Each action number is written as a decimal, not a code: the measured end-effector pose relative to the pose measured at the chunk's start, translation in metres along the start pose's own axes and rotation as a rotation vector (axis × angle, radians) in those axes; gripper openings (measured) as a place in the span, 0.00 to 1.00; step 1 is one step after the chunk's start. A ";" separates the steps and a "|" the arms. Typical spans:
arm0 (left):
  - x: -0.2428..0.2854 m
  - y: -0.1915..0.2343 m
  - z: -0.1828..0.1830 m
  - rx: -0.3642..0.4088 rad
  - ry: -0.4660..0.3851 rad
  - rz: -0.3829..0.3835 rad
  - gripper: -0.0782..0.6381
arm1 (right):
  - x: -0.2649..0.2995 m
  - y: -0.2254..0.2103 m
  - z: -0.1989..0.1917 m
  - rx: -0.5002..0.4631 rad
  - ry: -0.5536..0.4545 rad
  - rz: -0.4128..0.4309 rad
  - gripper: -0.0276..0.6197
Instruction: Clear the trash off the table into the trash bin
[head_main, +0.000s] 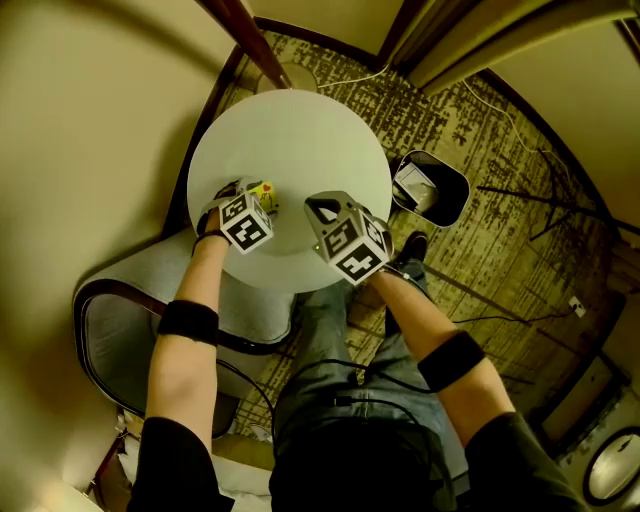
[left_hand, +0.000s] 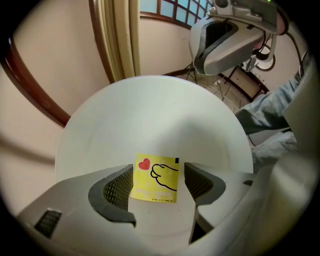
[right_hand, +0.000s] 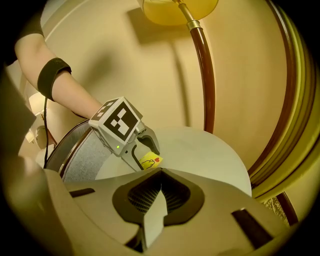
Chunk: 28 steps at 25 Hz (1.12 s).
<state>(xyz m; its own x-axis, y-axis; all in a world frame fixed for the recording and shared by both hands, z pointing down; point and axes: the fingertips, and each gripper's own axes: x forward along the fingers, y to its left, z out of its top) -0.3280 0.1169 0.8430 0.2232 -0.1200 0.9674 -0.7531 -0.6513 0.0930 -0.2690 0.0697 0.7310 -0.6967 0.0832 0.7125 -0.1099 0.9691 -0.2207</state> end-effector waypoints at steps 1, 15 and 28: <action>0.000 0.001 -0.001 -0.007 0.002 -0.012 0.56 | 0.000 0.000 0.000 0.001 0.000 0.001 0.04; -0.005 -0.004 0.004 -0.003 -0.028 -0.011 0.23 | -0.002 0.000 -0.008 0.004 0.013 -0.006 0.04; -0.026 -0.013 0.018 -0.129 -0.105 0.048 0.14 | -0.014 0.003 -0.004 -0.010 0.019 -0.001 0.04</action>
<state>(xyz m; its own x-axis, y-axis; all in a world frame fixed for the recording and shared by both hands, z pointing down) -0.3126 0.1154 0.8127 0.2435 -0.2311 0.9420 -0.8360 -0.5423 0.0831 -0.2568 0.0721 0.7230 -0.6827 0.0864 0.7256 -0.1035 0.9716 -0.2130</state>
